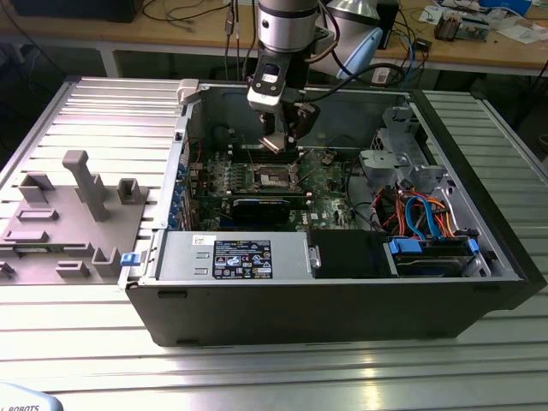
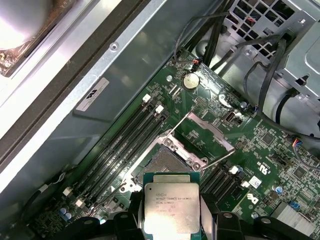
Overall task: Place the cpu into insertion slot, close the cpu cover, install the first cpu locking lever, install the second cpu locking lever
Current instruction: 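Place the cpu into insertion slot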
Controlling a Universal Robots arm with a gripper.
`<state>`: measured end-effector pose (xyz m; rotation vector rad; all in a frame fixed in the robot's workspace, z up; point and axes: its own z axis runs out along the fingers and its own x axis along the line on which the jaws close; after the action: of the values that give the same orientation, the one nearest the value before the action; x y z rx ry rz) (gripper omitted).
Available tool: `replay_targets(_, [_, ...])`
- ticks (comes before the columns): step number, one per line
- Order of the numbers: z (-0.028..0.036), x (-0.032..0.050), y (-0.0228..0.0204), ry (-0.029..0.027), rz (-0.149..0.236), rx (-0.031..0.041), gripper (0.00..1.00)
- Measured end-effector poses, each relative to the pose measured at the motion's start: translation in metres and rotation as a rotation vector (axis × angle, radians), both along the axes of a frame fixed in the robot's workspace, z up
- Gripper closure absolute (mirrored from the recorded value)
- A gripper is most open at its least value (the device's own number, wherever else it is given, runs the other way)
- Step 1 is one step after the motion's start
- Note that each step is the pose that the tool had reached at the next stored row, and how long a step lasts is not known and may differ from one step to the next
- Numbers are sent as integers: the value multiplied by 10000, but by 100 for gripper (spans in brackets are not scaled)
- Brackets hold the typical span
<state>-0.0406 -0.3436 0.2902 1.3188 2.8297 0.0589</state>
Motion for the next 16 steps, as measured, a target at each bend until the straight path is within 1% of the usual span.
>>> replay_targets(7, [-3, 0, 0, 0, -116, 1, 45])
replay_targets(12, [-7, 0, 0, 0, -137, -26, 45])
replay_targets(16, [-8, 0, 0, 1, -216, -28, 45])
